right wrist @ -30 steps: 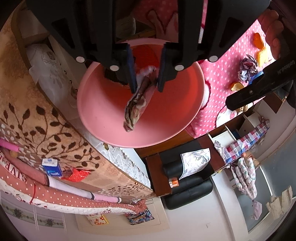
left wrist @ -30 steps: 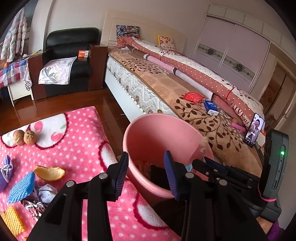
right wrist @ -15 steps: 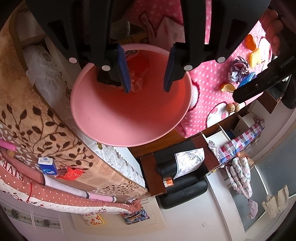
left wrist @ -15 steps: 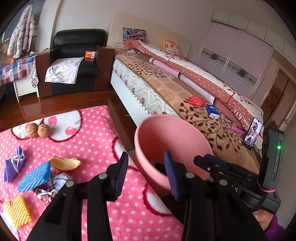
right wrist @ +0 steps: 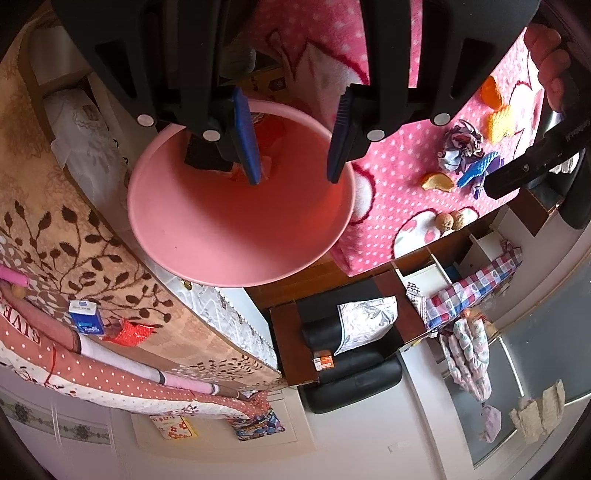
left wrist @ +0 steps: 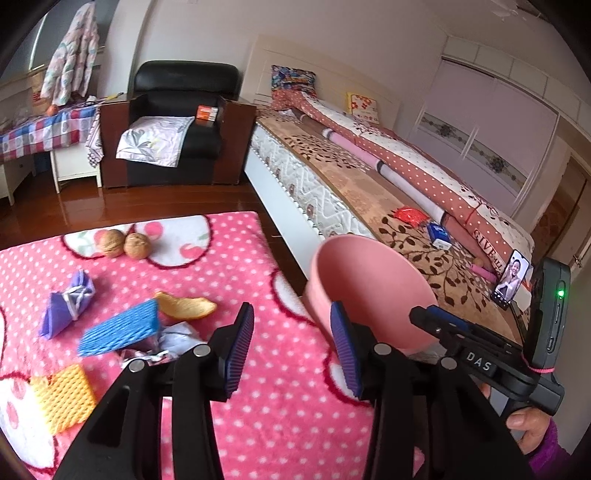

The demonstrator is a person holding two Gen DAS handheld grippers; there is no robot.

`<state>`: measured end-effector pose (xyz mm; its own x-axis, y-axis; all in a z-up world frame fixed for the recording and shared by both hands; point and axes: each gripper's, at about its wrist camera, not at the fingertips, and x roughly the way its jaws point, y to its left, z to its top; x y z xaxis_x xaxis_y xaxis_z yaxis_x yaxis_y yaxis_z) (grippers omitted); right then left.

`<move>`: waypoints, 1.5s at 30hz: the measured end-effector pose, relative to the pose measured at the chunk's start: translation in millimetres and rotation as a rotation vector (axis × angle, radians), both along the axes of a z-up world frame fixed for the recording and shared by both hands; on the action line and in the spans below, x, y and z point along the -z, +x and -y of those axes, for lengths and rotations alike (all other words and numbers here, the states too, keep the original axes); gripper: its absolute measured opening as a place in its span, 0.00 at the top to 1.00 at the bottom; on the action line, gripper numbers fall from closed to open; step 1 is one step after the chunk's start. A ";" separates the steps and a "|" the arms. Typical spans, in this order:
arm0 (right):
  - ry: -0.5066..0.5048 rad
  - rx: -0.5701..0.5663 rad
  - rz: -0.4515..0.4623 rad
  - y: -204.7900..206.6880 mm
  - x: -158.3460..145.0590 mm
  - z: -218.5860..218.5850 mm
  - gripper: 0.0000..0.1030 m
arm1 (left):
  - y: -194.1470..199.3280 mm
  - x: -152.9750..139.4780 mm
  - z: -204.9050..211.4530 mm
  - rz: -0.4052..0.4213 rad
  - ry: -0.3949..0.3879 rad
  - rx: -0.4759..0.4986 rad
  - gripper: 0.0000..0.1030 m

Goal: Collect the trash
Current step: 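Move both tools back over the table toward the yellow mesh and orange peel, then grasp the yellow mesh sleeve with the left tool while the right tool grasps the orange peel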

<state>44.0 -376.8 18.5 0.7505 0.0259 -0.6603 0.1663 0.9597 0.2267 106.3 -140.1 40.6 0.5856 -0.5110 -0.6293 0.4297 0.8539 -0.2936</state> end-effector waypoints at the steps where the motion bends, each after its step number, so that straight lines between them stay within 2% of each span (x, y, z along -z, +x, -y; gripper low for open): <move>1: 0.001 -0.003 0.000 -0.1 -0.2 -1.0 0.63 | -0.5 0.6 -3.2 -0.001 0.002 -0.008 0.59; 12: 0.002 -0.063 0.029 -2.6 -7.2 -22.4 0.63 | -2.9 6.3 -47.8 -0.007 0.000 -0.092 0.59; 21: 0.020 -0.120 0.043 -3.0 -4.6 -42.7 0.63 | -9.3 8.6 -110.0 -0.004 0.025 -0.232 0.59; 30: 0.030 -0.196 0.017 3.2 3.7 -71.0 0.63 | -24.8 30.8 -165.7 -0.066 0.059 -0.342 0.59; 41: 0.025 -0.248 -0.025 7.3 13.0 -91.3 0.63 | -37.8 56.7 -184.4 -0.097 0.151 -0.374 0.59; 45: 0.018 -0.277 -0.034 7.3 14.8 -98.6 0.63 | -32.0 67.6 -190.5 -0.128 0.154 -0.402 0.59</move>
<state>51.3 -278.2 3.7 0.6904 0.2392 -0.6828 -0.0943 0.9655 0.2429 74.2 50.4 -27.0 0.6313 -0.1535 -0.7602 0.0230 0.9835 -0.1795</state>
